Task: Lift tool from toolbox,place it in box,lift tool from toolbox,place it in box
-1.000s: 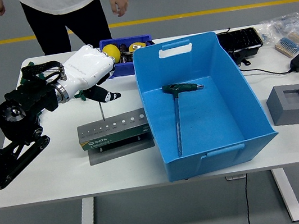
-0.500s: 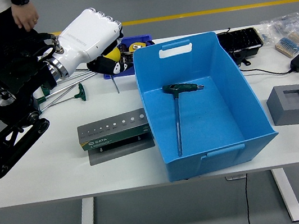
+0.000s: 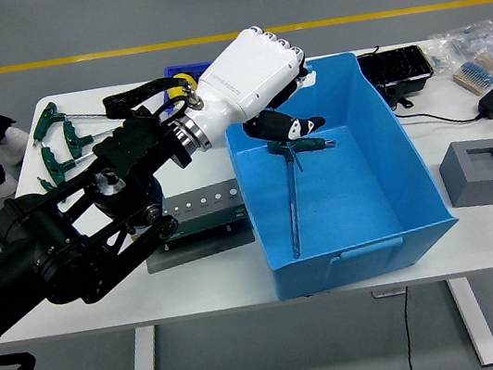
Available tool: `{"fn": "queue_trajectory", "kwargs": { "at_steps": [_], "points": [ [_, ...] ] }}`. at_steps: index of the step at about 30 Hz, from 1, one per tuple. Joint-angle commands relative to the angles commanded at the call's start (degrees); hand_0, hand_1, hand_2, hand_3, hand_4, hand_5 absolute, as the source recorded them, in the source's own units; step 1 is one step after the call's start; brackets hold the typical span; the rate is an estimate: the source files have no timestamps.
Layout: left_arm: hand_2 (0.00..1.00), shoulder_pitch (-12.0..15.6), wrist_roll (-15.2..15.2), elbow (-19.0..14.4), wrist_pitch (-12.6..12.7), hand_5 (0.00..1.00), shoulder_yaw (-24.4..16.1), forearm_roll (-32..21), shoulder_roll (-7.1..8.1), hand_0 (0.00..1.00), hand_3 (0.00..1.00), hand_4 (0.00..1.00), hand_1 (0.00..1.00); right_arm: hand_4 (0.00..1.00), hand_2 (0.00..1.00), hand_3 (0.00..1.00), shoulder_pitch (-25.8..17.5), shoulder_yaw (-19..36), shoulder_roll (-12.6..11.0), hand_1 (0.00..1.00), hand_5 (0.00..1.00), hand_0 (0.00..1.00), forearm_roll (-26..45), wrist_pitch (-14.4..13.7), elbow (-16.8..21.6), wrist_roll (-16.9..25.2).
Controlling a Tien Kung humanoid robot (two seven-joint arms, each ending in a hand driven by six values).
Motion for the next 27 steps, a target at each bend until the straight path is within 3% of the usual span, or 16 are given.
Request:
{"fn": "queue_trajectory", "kwargs": {
  "at_steps": [1,2,7,8,13,14,18,25,27],
  "points": [
    [0.054,0.1,-0.1,1.6,0.5,0.419,1.2,-0.6,-0.87,0.257,0.111,0.841,0.011,0.905,0.759,0.713,0.1,0.2,0.0,0.668,0.87,0.712,-0.2,0.0,0.0,0.0],
    [0.404,0.2,-0.2,3.0,0.8,0.575,2.1,-0.9,-1.46,0.466,0.485,0.905,0.328,0.905,0.758,0.712,0.1,0.3,0.0,0.668,0.87,0.711,-0.3,-0.1,0.0,-0.1],
    [0.404,0.2,-1.0,7.5,0.6,0.575,4.0,-2.5,-3.08,0.466,0.485,0.905,0.328,0.905,0.758,0.712,0.3,0.4,-0.1,0.668,0.87,0.711,-0.6,-0.1,0.0,-0.1],
    [0.755,0.3,-1.3,7.8,1.0,0.624,4.1,-3.1,-3.15,0.623,0.682,0.941,0.635,0.905,0.758,0.711,0.3,0.4,-0.1,0.669,0.87,0.712,-0.6,-0.1,0.0,-0.1],
    [0.755,0.5,-2.7,7.6,2.9,0.624,4.2,-4.9,-3.03,0.623,0.682,0.941,0.635,0.905,0.758,0.711,0.3,0.5,-0.1,0.669,0.87,0.712,-0.9,0.0,0.0,-0.2],
    [0.87,0.5,-2.9,7.4,3.3,0.631,4.2,-5.2,-2.97,0.676,0.797,0.953,0.708,0.905,0.758,0.71,0.3,0.6,-0.1,0.669,0.87,0.713,-1.0,0.0,0.0,-0.2],
    [0.87,0.8,-3.2,6.9,4.2,0.631,3.5,-5.4,-2.53,0.676,0.797,0.953,0.708,0.905,0.758,0.71,0.2,0.7,-0.1,0.669,0.87,0.713,-1.2,0.1,0.0,-0.3],
    [0.894,2.6,-3.0,6.2,3.6,0.635,-2.0,-4.3,-1.1,0.697,0.807,0.956,0.721,0.904,0.758,0.71,0.2,0.3,-0.1,0.668,0.869,0.712,-0.4,0.0,0.0,-0.1],
    [0.878,3.4,-2.8,5.9,3.5,0.636,-4.3,-3.8,-0.64,0.697,0.768,0.955,0.723,0.905,0.758,0.71,0.2,0.1,-0.1,0.669,0.869,0.711,0.0,-0.1,0.0,0.1]
  ]
}}
